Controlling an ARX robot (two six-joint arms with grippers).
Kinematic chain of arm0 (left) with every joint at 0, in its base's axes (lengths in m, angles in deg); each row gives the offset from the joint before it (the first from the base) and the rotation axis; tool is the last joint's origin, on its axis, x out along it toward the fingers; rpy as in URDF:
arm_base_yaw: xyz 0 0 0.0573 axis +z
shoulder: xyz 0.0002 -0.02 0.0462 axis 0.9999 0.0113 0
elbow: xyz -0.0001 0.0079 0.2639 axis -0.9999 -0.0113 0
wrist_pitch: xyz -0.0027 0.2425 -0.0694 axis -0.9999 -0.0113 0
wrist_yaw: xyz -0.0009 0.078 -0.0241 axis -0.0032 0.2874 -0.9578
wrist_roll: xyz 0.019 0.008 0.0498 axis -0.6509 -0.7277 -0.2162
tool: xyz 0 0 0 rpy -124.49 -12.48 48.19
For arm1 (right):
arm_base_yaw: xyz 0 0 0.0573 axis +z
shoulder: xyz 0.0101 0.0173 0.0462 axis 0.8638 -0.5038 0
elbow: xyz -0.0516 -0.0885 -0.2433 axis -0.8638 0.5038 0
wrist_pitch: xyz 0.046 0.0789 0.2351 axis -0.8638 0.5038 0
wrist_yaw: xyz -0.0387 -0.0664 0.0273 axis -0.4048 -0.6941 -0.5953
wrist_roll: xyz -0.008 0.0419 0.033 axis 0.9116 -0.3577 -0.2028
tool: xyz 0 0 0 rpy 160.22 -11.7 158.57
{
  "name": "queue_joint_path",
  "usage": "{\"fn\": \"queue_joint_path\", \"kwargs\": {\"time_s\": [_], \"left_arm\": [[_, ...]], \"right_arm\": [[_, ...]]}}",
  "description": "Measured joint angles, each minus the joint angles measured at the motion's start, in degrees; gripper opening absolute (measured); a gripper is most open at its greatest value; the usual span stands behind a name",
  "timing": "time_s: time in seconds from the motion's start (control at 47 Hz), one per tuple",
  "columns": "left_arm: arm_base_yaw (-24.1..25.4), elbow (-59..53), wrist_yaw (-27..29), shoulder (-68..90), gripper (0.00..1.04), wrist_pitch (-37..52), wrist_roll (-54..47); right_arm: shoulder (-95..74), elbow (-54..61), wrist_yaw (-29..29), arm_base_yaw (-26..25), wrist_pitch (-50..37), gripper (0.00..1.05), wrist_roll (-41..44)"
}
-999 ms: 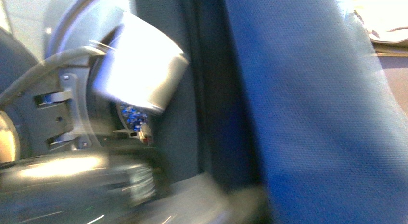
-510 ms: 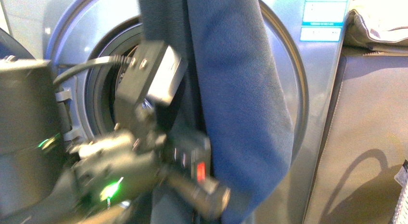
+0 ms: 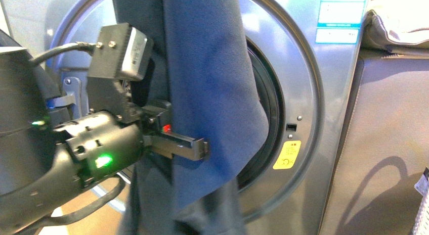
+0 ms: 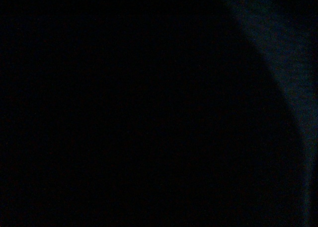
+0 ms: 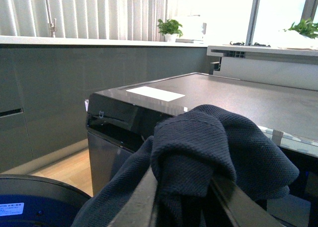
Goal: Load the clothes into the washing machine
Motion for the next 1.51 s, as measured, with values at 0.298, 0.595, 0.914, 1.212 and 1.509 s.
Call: {"fn": "queue_joint_path", "kwargs": {"time_s": [0.298, 0.595, 0.914, 1.212, 1.509], "left_arm": [[3.3, -0.3, 0.7, -4.8, 0.07, -1.5, 1.5], [7.3, -0.3, 0.9, -10.0, 0.07, -5.1, 2.7], [8.4, -2.5, -0.3, -16.4, 0.07, -7.5, 3.0], [8.0, -4.6, 1.2, -20.6, 0.07, -10.9, 2.3], [6.3, -4.6, 1.2, -24.3, 0.07, -11.0, 4.1]], "right_arm": [[0.0, 0.0, 0.0, 0.0, 0.0, 0.63, 0.0], [0.0, 0.0, 0.0, 0.0, 0.0, 0.99, -0.2], [0.0, 0.0, 0.0, 0.0, 0.0, 0.97, -0.2], [0.0, 0.0, 0.0, 0.0, 0.0, 0.97, -0.2], [-0.6, -1.7, -3.5, 0.6, 2.8, 0.97, -1.3]]}}
